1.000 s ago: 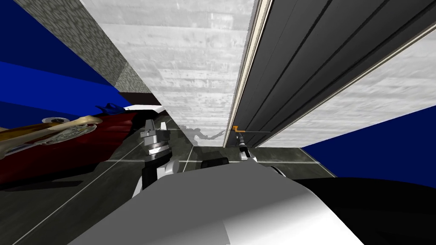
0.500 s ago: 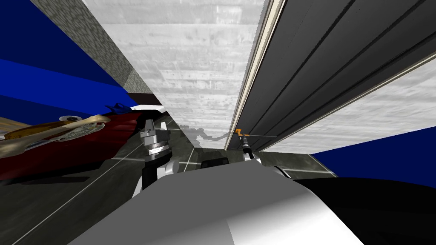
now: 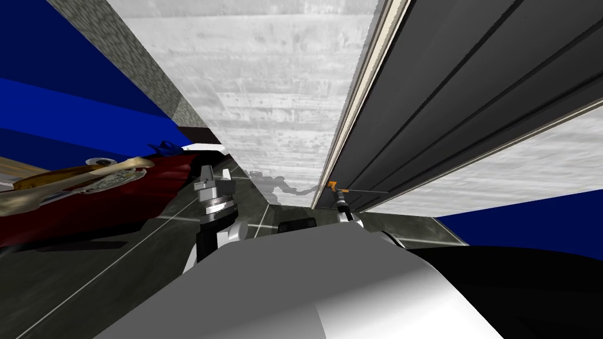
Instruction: Pull the door open
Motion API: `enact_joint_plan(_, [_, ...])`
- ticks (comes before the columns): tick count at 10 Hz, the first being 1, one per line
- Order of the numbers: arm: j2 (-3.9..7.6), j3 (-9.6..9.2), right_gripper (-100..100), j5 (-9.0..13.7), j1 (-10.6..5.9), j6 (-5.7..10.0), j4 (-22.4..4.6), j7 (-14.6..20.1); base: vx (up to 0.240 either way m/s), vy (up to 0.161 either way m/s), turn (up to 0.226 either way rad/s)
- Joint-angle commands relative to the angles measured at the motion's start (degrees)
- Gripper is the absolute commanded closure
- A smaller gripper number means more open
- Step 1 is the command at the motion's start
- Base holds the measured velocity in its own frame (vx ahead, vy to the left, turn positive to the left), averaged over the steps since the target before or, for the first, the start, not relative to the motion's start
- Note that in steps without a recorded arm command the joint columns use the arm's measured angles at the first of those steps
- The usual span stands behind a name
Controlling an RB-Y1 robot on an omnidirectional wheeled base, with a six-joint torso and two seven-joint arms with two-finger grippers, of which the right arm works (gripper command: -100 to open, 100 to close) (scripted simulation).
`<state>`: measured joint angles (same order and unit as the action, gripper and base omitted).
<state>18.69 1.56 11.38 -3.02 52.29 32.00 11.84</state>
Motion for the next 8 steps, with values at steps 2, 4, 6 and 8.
enact_joint_plan(2, [-0.02,-0.01,100,0.0,0.05,0.00,0.0,0.0,-0.014,0.001,0.002])
enact_joint_plan(4, [0.63,-0.99,100,-0.5,0.70,0.62,0.1,1.1,-0.053,-0.023,0.065])
enact_joint_plan(6, [1.27,-1.79,100,-0.9,1.22,1.27,0.3,2.0,-0.183,-0.037,0.090])
enact_joint_plan(8, [2.25,-3.00,100,-1.5,2.02,2.26,0.5,3.5,-0.215,-0.052,0.118])
